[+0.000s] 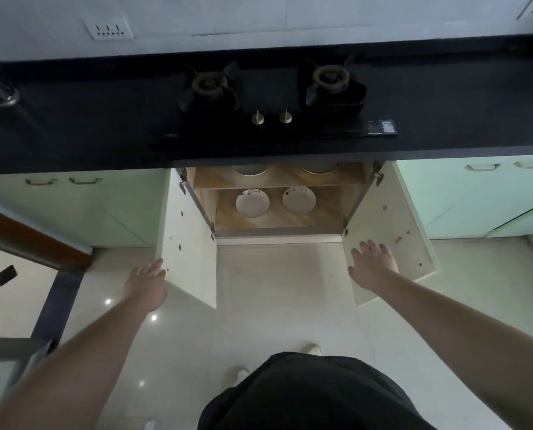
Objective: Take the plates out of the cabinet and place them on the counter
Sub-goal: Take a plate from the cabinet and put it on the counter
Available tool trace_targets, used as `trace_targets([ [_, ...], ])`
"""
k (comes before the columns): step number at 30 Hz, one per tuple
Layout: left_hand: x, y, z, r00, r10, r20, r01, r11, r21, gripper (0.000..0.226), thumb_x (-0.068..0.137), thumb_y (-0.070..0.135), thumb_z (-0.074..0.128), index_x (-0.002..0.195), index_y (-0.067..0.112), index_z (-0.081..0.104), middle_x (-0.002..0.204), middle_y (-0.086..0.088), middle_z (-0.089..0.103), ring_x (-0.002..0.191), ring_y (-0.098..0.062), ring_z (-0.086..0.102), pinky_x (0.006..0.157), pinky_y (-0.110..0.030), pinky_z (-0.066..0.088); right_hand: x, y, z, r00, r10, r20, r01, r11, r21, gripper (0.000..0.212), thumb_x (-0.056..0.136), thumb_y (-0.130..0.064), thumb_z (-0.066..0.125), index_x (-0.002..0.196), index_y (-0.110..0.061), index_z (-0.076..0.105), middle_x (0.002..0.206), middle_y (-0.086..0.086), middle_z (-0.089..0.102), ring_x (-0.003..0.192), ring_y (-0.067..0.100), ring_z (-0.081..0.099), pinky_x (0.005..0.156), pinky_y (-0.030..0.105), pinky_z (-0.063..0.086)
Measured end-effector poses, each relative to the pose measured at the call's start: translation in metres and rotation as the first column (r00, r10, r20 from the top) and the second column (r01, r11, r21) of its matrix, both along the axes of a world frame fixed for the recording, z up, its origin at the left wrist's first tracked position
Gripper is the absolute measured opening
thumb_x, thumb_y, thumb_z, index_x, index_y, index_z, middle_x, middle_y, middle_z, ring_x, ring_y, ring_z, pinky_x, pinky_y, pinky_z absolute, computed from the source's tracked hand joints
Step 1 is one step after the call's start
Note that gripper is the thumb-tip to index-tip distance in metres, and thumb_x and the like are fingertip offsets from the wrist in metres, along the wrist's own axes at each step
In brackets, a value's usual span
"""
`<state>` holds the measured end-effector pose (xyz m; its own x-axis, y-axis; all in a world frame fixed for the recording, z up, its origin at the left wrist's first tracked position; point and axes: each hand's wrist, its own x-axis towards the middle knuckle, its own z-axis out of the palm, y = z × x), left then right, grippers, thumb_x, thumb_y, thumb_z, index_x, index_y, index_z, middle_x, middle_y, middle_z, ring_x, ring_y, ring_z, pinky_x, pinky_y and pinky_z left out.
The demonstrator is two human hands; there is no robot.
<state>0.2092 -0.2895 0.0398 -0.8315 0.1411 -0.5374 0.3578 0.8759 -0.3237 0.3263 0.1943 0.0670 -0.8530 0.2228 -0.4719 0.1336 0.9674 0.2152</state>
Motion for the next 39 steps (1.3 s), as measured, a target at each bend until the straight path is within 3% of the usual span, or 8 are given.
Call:
trace_targets([
  [5, 0.0, -0.033, 0.0, 1.0, 0.01, 0.011, -0.01, 1.0, -0.03, 0.062, 0.096, 0.035, 0.039, 0.152, 0.013, 0.026, 0.166, -0.002, 0.001, 0.149, -0.018, 0.016, 0.119, -0.039, 0.014, -0.01, -0.047, 0.01, 0.995, -0.05, -0.092, 0.046, 0.998, -0.043, 0.056, 0.095, -0.046, 0.035, 0.142, -0.016, 0.039, 0.153, 0.01, 0.03, 0.141, 0.026, 0.024, 0.113, 0.041, 0.022],
  [12, -0.008, -0.065, 0.001, 0.999, -0.032, 0.006, 0.032, 0.999, 0.024, 0.06, 0.096, 0.031, 0.04, 0.152, 0.016, 0.027, 0.166, -0.003, 0.004, 0.151, -0.019, 0.008, 0.119, -0.038, 0.012, -0.019, -0.105, 0.013, 0.982, -0.092, -0.164, 0.078, 0.993, -0.092, 0.056, 0.095, -0.045, 0.037, 0.143, -0.017, 0.035, 0.154, 0.011, 0.03, 0.142, 0.028, 0.024, 0.113, 0.041, 0.023],
  [17, -0.014, -0.066, 0.001, 0.997, -0.075, -0.02, 0.076, 0.995, 0.07, 0.052, 0.096, 0.03, 0.043, 0.146, 0.015, 0.038, 0.16, -0.008, 0.022, 0.148, -0.024, 0.019, 0.117, -0.039, 0.017, -0.021, -0.127, 0.017, 0.978, -0.088, -0.19, 0.071, 0.993, -0.095, 0.059, 0.096, -0.047, 0.036, 0.147, -0.018, 0.029, 0.155, 0.01, 0.027, 0.144, 0.027, 0.021, 0.115, 0.041, 0.021],
  [22, -0.024, -0.04, 0.004, 0.987, -0.136, -0.088, 0.149, 0.977, 0.154, 0.048, 0.096, 0.033, 0.042, 0.14, 0.013, 0.044, 0.155, -0.009, 0.033, 0.147, -0.024, 0.022, 0.112, -0.04, 0.026, -0.025, -0.137, 0.025, 0.962, -0.109, -0.249, 0.085, 0.991, -0.106, 0.06, 0.095, -0.049, 0.037, 0.146, -0.018, 0.031, 0.154, 0.008, 0.032, 0.143, 0.026, 0.026, 0.116, 0.042, 0.024],
  [32, -0.047, 0.05, 0.032, 0.914, -0.353, -0.199, 0.398, 0.876, 0.272, 0.058, 0.099, 0.035, 0.034, 0.152, 0.013, 0.024, 0.163, -0.008, 0.018, 0.151, -0.022, 0.01, 0.119, -0.043, 0.017, -0.016, -0.137, 0.045, 0.918, -0.173, -0.356, 0.135, 0.982, -0.129, 0.063, 0.095, -0.048, 0.041, 0.148, -0.017, 0.028, 0.152, 0.007, 0.034, 0.142, 0.025, 0.028, 0.114, 0.041, 0.027],
  [39, -0.054, 0.112, 0.046, 0.86, -0.435, -0.266, 0.505, 0.798, 0.328, 0.06, 0.101, 0.038, 0.034, 0.154, 0.012, 0.021, 0.162, -0.011, 0.019, 0.151, -0.027, 0.012, 0.119, -0.047, 0.021, -0.026, -0.115, 0.052, 0.899, -0.199, -0.39, 0.152, 0.977, -0.148, 0.062, 0.094, -0.048, 0.042, 0.147, -0.018, 0.029, 0.151, 0.005, 0.037, 0.141, 0.025, 0.029, 0.114, 0.043, 0.029],
])
